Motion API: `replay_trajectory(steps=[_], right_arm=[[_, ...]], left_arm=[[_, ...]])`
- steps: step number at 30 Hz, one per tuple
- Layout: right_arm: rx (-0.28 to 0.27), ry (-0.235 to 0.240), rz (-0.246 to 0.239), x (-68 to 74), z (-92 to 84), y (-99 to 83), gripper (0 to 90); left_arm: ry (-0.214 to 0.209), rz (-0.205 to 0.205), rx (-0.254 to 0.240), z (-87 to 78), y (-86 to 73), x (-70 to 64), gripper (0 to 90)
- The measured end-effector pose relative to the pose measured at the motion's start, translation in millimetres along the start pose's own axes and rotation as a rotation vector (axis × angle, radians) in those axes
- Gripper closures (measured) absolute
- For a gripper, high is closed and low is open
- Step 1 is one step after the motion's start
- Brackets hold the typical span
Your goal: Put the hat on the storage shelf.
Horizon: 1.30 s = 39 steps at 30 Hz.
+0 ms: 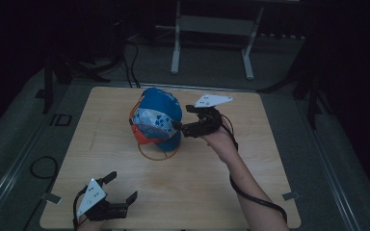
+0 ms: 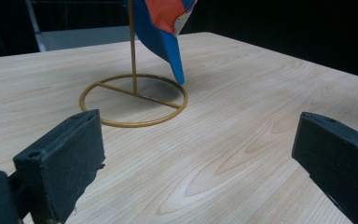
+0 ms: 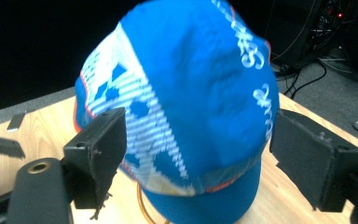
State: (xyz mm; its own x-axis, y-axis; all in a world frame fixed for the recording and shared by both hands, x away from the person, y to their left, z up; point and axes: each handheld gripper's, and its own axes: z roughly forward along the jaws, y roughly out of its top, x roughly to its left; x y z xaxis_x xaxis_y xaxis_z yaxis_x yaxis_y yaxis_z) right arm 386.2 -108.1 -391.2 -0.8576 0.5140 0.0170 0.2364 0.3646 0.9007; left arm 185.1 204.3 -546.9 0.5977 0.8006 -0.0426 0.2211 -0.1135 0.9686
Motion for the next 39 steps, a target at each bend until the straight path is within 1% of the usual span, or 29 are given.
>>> replay_trajectory(steps=[1, 2, 4, 9, 11, 14, 15, 18, 20, 21, 23, 27, 29, 30, 35, 36, 37, 39], right_arm=[[0.009, 0.004, -0.011, 0.6, -0.2, -2.8, 15.6], [0.011, 0.006, -0.012, 1.4, -0.6, -5.7, 15.4], [0.004, 0.021, -0.005, 1.7, -2.2, -11.2, 15.4], [-0.005, 0.027, -0.015, 3.1, -6.3, -22.0, 15.4], [-0.016, 0.032, -0.020, 4.1, -7.9, -26.8, 15.0], [-0.017, 0.041, -0.020, 6.7, -11.2, -34.5, 14.9], [-0.017, 0.041, -0.020, 6.7, -11.2, -34.5, 14.9], [-0.026, 0.045, -0.022, 10.8, -17.8, -45.5, 14.9], [-0.037, 0.049, -0.015, 12.4, -21.0, -51.5, 14.9], [-0.037, 0.052, -0.016, 13.2, -22.1, -54.6, 14.9], [-0.031, 0.052, -0.022, 14.7, -23.8, -61.3, 14.9], [-0.021, 0.090, -0.023, 17.0, -25.0, -77.8, 14.0], [-0.021, 0.094, -0.023, 17.2, -25.8, -86.9, 14.0], [-0.021, 0.099, -0.014, 17.0, -26.4, -91.3, 14.0], [-0.012, 0.090, 0.000, 15.2, -28.0, -111.8, 13.6], [-0.012, 0.090, 0.000, 15.2, -28.0, -111.8, 13.6], [-0.009, 0.086, 0.004, 15.1, -28.4, -119.6, 13.5], [0.001, 0.089, 0.000, 15.6, -28.5, -126.4, 13.5]], left_arm=[[0.000, 0.000, 0.000, 0.0, 0.0, 0.0, 2.6], [-0.002, -0.001, -0.001, 0.0, -0.2, 0.2, 2.6], [-0.003, -0.002, -0.001, 0.5, -0.5, 0.3, 2.6], [-0.003, -0.006, 0.002, 1.3, -0.8, 0.1, 2.6], [-0.004, -0.008, 0.000, 1.5, -0.9, 0.2, 2.6], [0.002, -0.010, -0.002, 2.3, -1.8, 0.3, 2.6], [0.002, -0.015, -0.004, 3.1, -2.5, 0.1, 2.6], [-0.010, -0.004, 0.016, 7.6, -5.0, -1.3, 2.6], [-0.015, -0.006, 0.016, 8.5, -5.5, -2.0, 2.6], [-0.021, 0.001, 0.018, 9.4, -5.8, -2.6, 2.6], [-0.025, -0.001, 0.021, 10.0, -6.3, -2.6, 2.6], [-0.026, -0.003, 0.030, 11.3, -7.8, -2.2, 2.6], [-0.026, -0.005, 0.033, 11.8, -8.2, -2.0, 2.6], [-0.024, -0.003, 0.034, 11.8, -8.4, -1.8, 2.6], [-0.019, 0.001, 0.038, 12.5, -8.8, -1.5, 2.7], [-0.019, 0.001, 0.038, 12.5, -8.8, -1.5, 2.7], [-0.010, 0.002, 0.035, 12.3, -8.8, -1.5, 2.7], [-0.010, -0.005, 0.026, 12.3, -9.0, -0.7, 2.7]])
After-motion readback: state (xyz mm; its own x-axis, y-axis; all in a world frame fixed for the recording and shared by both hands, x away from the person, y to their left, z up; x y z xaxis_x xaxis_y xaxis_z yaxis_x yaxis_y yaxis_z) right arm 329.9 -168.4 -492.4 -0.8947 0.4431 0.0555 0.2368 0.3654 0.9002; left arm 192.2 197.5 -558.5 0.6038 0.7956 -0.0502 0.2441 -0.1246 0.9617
